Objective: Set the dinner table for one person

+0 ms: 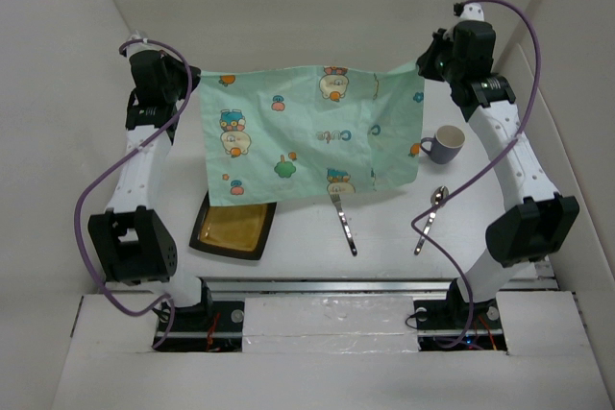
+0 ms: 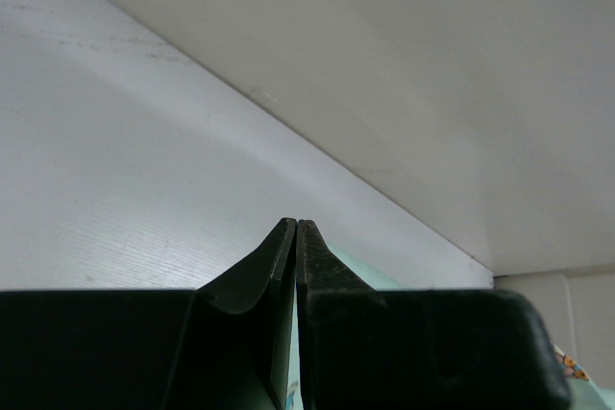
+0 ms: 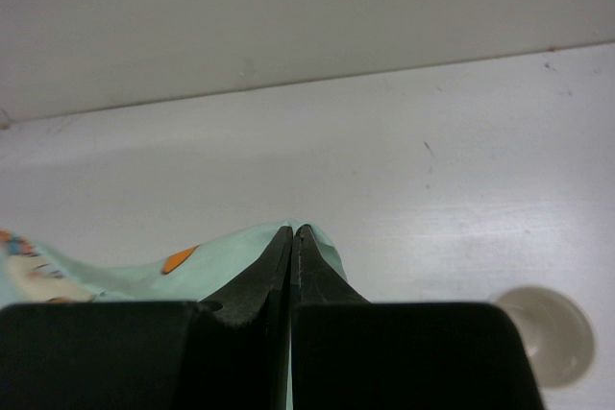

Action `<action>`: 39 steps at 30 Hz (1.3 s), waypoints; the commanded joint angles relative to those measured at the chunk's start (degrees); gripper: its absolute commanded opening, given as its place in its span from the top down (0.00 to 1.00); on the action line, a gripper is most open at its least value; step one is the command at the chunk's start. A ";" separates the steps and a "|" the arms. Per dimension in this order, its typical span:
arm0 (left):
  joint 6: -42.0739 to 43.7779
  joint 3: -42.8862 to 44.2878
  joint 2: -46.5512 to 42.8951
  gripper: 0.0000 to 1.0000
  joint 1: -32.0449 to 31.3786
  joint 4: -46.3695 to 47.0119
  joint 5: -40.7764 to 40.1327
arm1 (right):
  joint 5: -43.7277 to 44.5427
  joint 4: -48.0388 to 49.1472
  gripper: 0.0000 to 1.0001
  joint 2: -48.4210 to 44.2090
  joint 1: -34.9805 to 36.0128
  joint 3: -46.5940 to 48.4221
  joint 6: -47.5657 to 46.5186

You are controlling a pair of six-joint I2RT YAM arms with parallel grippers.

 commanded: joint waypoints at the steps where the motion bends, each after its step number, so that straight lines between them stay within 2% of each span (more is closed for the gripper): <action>1: 1.73 9.12 0.95 1.00 0.39 2.46 -0.44 | -4.83 1.42 1.00 3.38 -0.76 13.66 -0.32; 3: 2.00 14.64 4.38 1.00 0.39 0.44 0.44 | -5.53 -2.18 1.00 6.63 -1.28 22.94 -0.32; 5: 2.09 17.04 5.97 1.00 0.39 -0.62 0.97 | -6.06 -4.56 1.00 9.72 -1.81 27.55 -0.32; 8: 2.53 17.57 4.92 1.00 0.91 0.17 0.27 | -6.06 -3.60 1.00 8.32 -2.34 27.31 -0.85; 9: 2.53 16.27 4.40 1.00 0.91 0.61 0.27 | -6.15 -1.86 1.00 7.45 -2.34 25.57 -0.94; 11: 2.27 13.03 2.39 1.00 0.91 3.05 0.79 | -6.76 1.13 1.00 3.68 -3.04 16.19 -1.03; 13: 0.08 1.38 0.19 1.00 0.91 7.70 1.06 | -8.00 7.88 1.00 0.78 -3.66 4.27 -1.20; 14: 0.07 1.32 -0.35 1.00 1.44 8.86 0.54 | -8.00 9.30 1.00 -0.11 -3.66 0.54 -1.55; 15: -0.63 -4.25 -0.44 1.00 1.44 9.83 0.27 | -7.74 10.88 1.00 -0.64 -3.66 -3.06 -1.90; 17: -1.25 -9.21 0.08 1.00 1.44 12.29 -0.26 | -8.69 15.97 1.00 -1.26 -4.27 -12.70 -2.17; 20: -2.92 -16.86 2.71 1.00 1.44 15.11 -0.44 | -10.98 19.06 1.00 0.14 -4.97 -20.91 -1.73; 24: -4.77 -23.72 6.23 1.00 1.44 17.74 0.27 | -13.00 21.53 1.00 4.62 -6.11 -26.20 -0.33; 28: -5.03 -26.10 8.78 1.00 0.91 17.40 0.36 | -12.39 21.97 1.00 7.70 -6.12 -28.49 -0.06; 32: -4.33 -27.69 7.91 1.00 -1.10 15.73 -3.59 | -11.51 24.06 1.00 7.62 -6.12 -31.31 -0.15; 39: -5.73 -31.19 6.77 1.00 -1.11 14.93 -3.78 | -10.28 24.43 1.00 6.74 -6.12 -36.58 0.20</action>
